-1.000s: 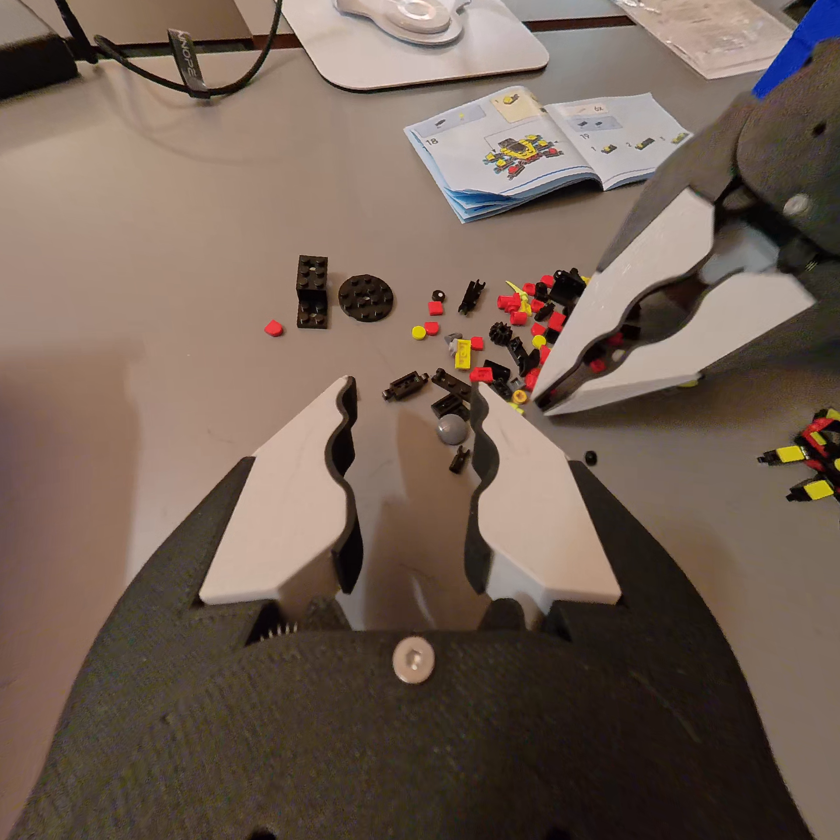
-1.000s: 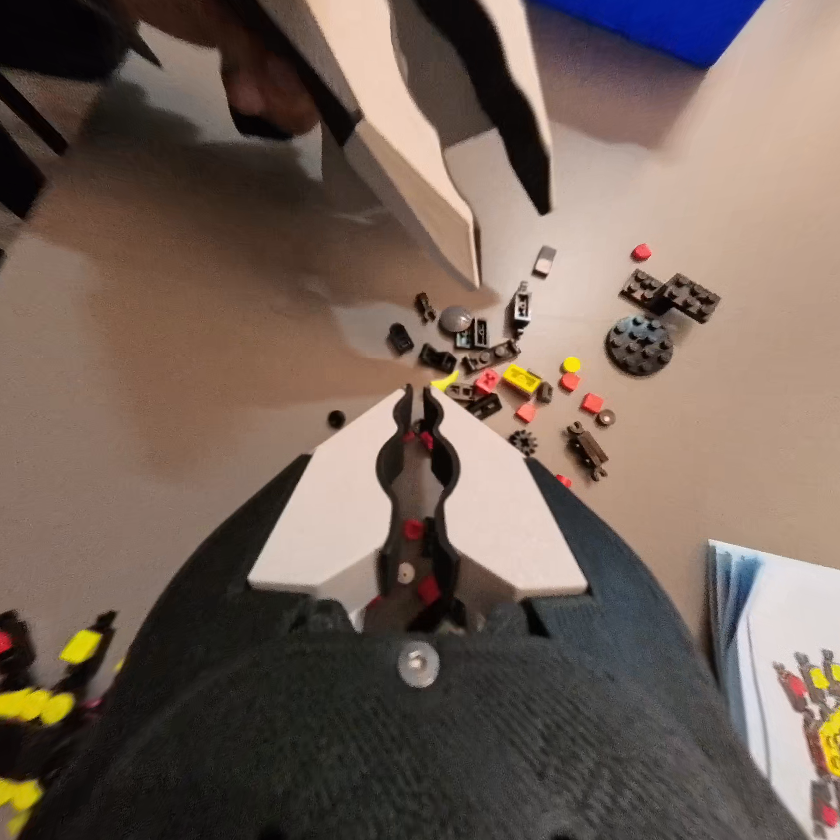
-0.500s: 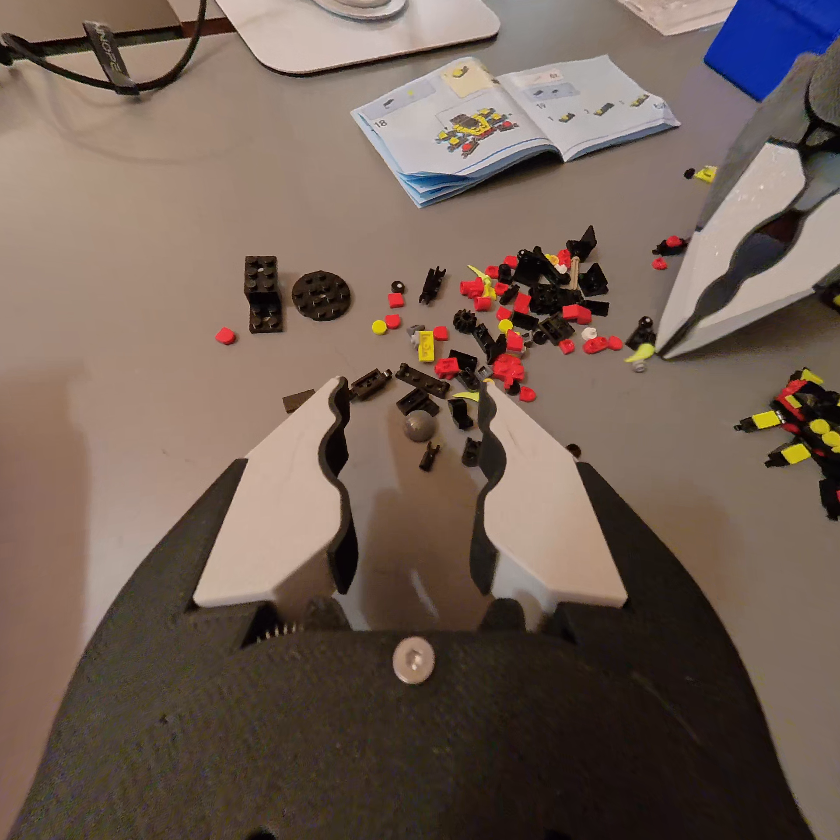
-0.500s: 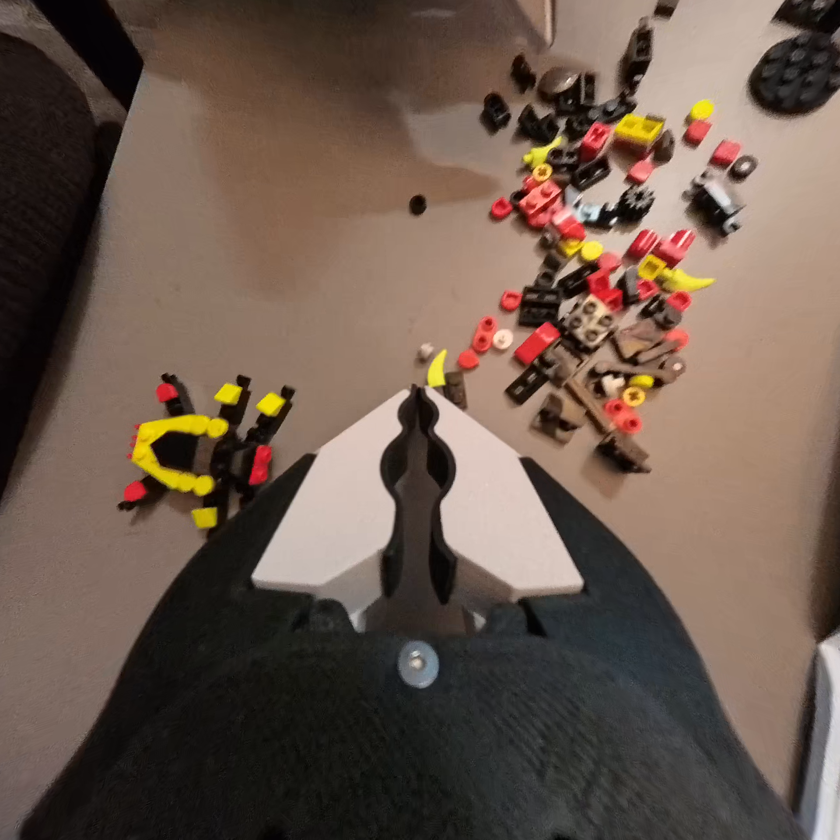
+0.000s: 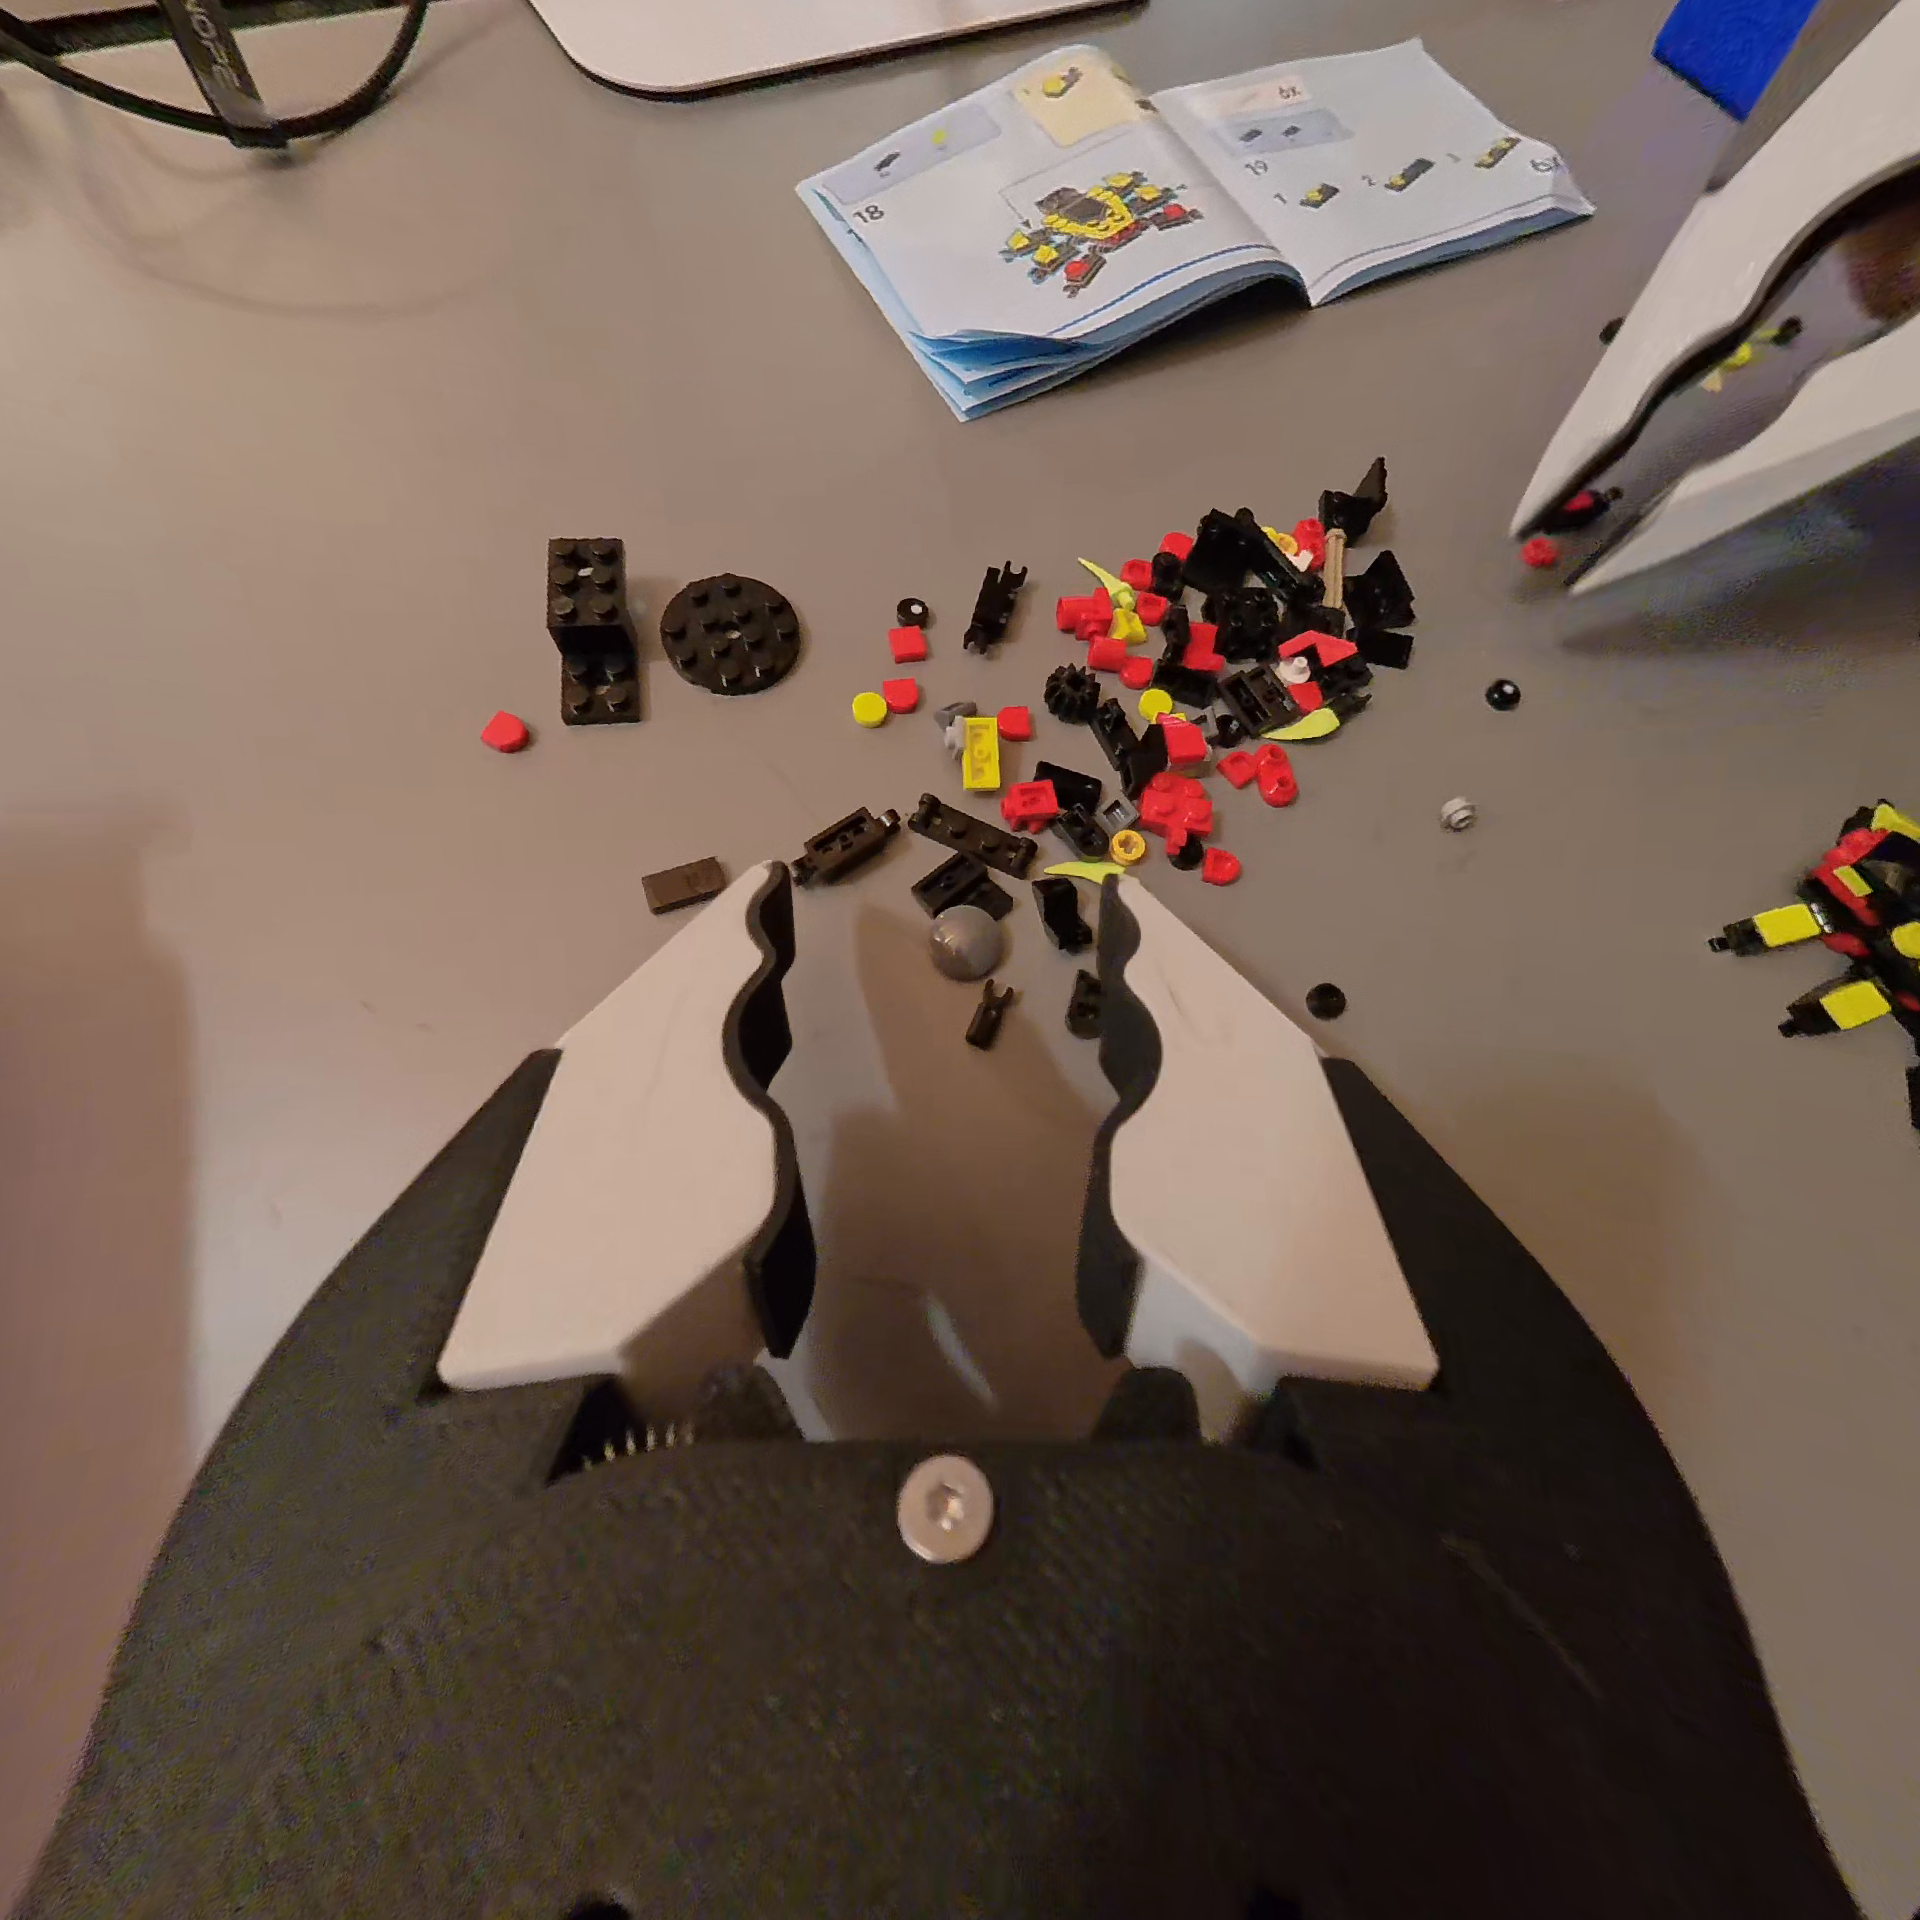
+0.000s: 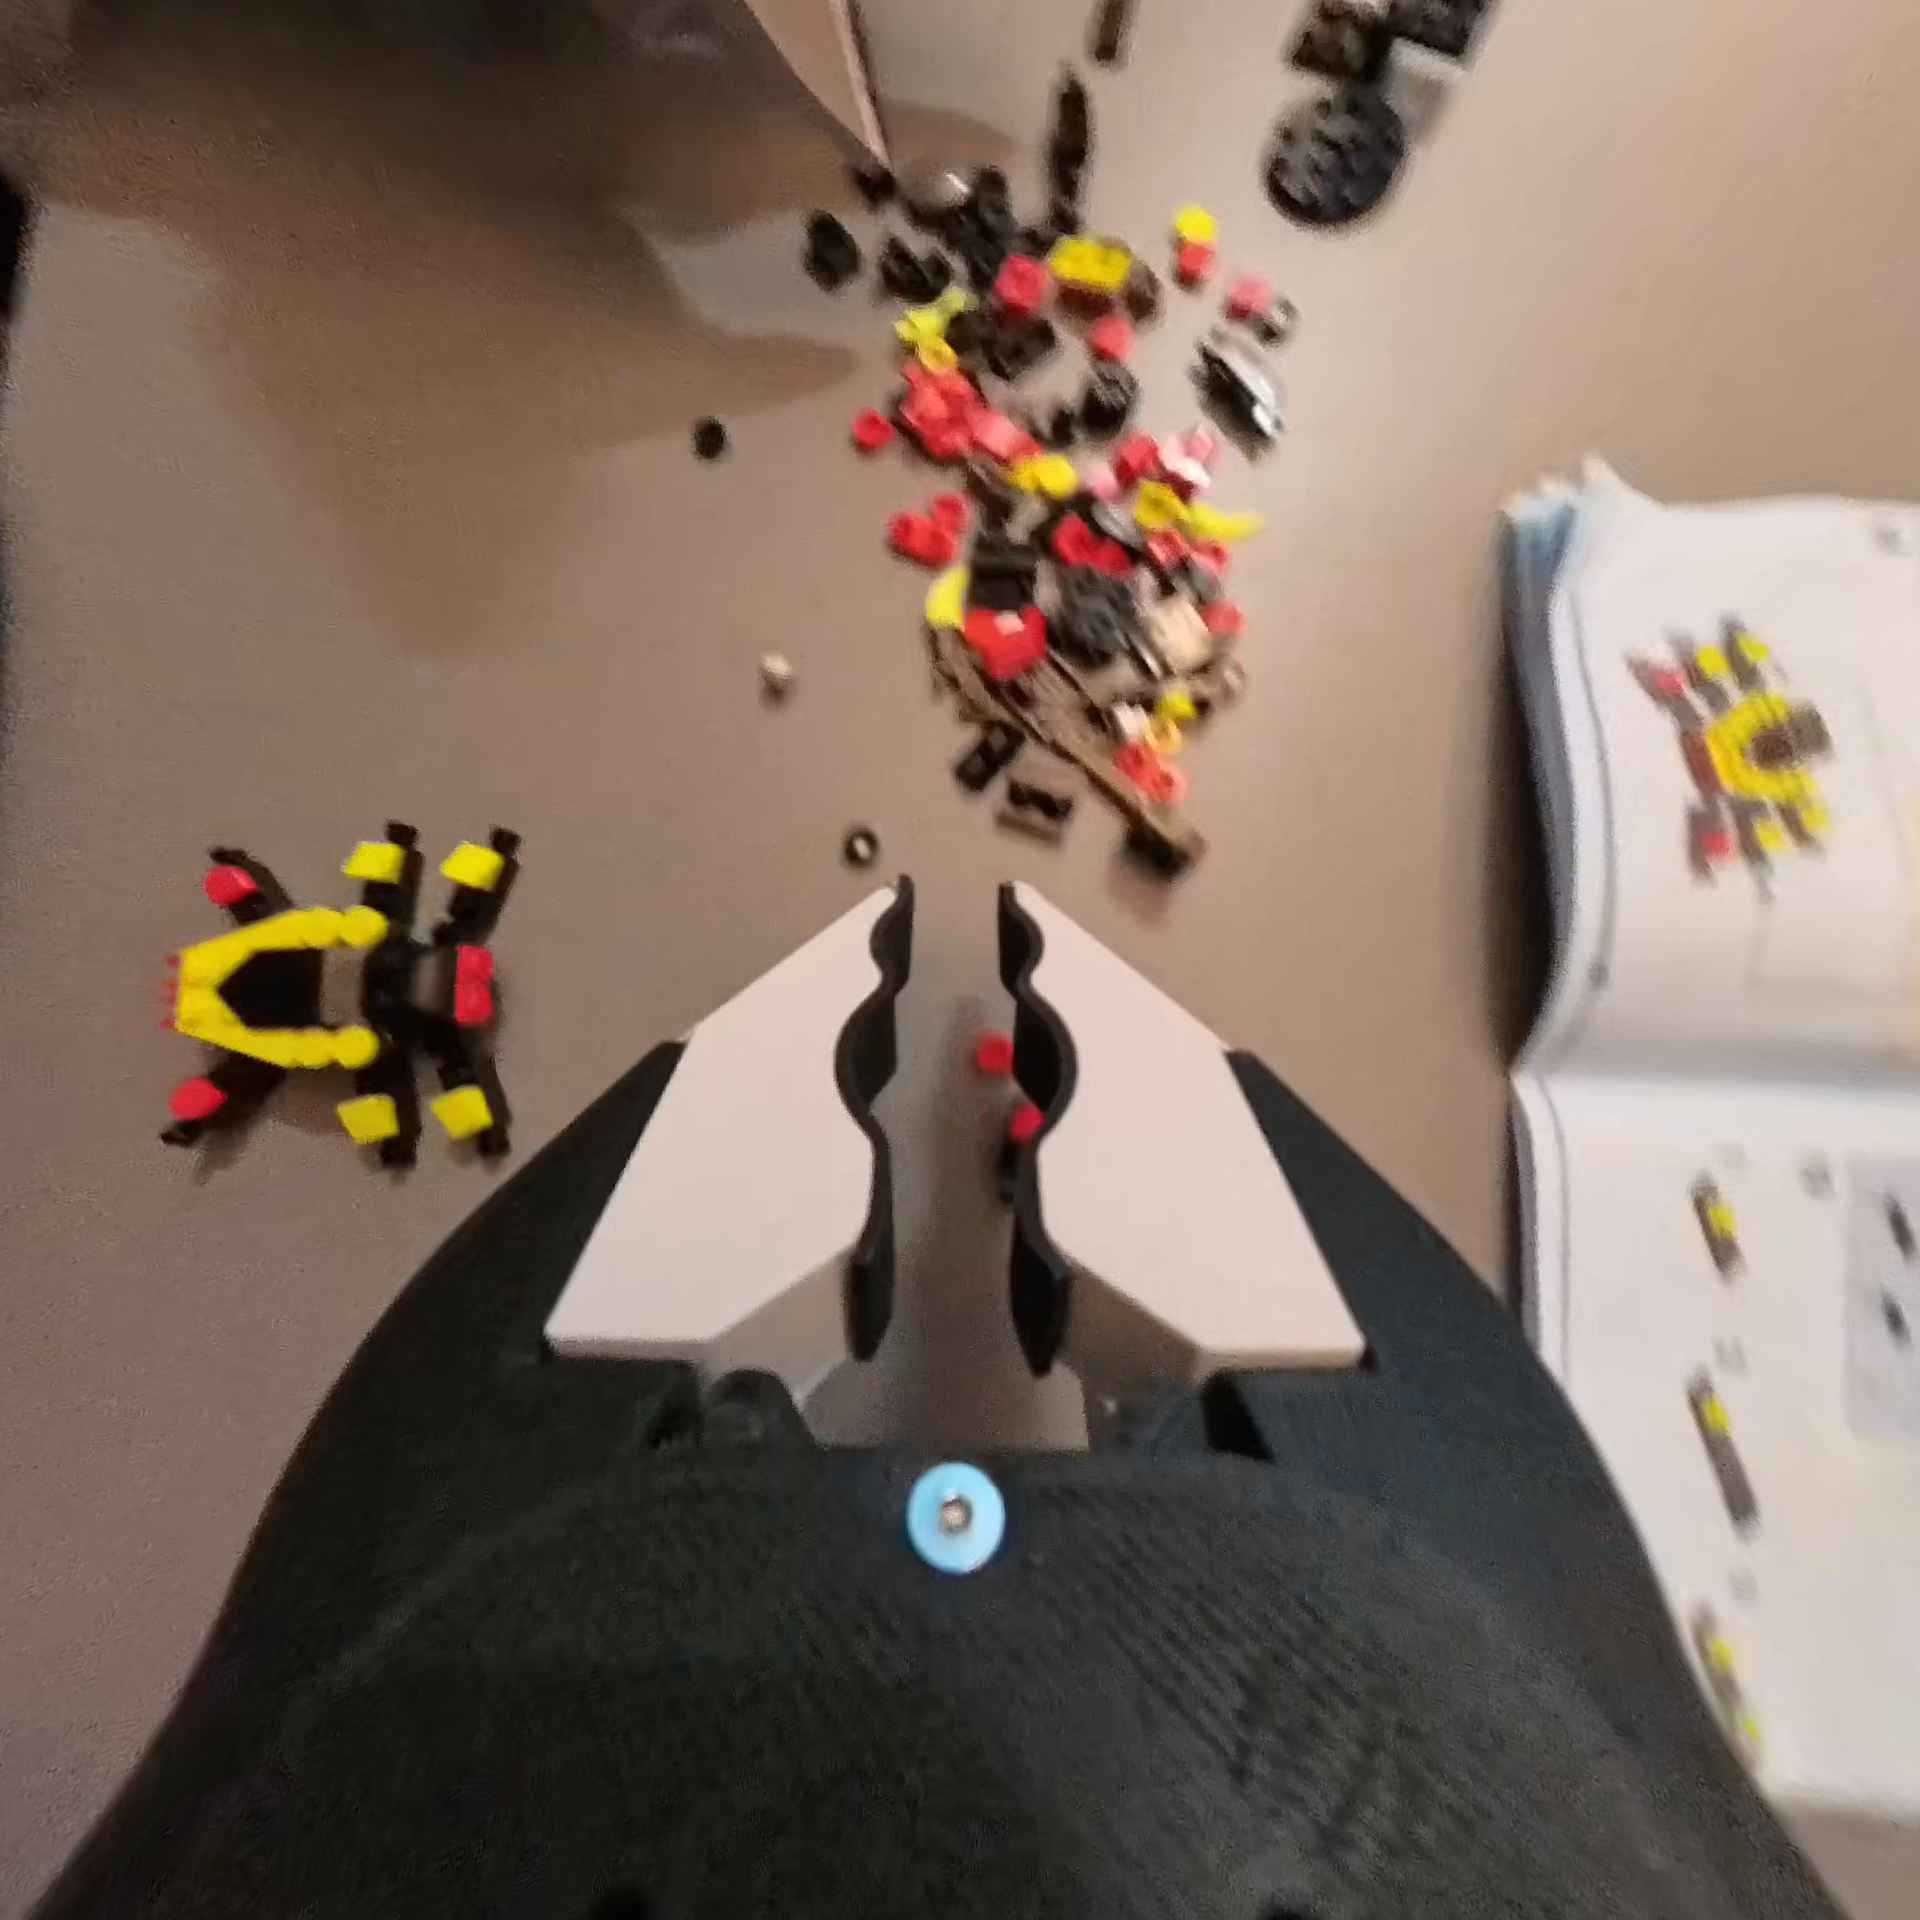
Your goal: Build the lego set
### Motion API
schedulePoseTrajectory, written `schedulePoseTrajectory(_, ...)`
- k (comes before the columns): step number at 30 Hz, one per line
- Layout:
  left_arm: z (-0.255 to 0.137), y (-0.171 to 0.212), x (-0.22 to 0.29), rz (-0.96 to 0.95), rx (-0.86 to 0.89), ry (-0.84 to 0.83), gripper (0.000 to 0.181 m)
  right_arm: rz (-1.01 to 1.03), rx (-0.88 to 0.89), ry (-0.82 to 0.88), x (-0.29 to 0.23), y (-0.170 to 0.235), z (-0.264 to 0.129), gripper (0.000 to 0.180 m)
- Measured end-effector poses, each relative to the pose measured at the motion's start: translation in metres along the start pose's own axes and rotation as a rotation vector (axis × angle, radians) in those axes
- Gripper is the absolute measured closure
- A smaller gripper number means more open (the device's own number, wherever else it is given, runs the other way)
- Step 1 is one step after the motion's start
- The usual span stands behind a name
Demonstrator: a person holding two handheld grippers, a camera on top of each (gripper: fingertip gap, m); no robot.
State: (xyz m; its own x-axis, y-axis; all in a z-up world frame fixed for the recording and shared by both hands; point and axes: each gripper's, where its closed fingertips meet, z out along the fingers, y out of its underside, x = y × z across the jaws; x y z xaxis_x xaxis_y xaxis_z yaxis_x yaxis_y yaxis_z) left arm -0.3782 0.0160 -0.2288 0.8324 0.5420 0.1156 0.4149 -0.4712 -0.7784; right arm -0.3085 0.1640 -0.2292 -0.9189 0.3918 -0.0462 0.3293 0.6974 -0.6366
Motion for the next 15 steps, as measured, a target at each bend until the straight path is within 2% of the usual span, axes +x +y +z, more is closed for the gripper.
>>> schedulePoseTrajectory(1, 0.001, 0.000, 0.001, 0.000, -0.003, 0.006, 0.123, 0.038, -0.023, 0.059, 0.007, 0.011, -0.009, 0.161)
schedulePoseTrajectory(8, 0.002, 0.001, 0.002, 0.010, -0.008, 0.006, 0.122, 0.313, -0.092, 0.481, 0.032, 0.072, -0.071, 0.154)
schedulePoseTrajectory(11, 0.003, 0.003, 0.002, 0.006, -0.017, 0.008, 0.122, 0.366, -0.093, 0.494, 0.023, 0.082, -0.075, 0.156)
schedulePoseTrajectory(15, 0.004, 0.002, 0.003, 0.010, -0.019, 0.009, 0.122, 0.354, -0.094, 0.443, 0.016, 0.078, -0.058, 0.166)
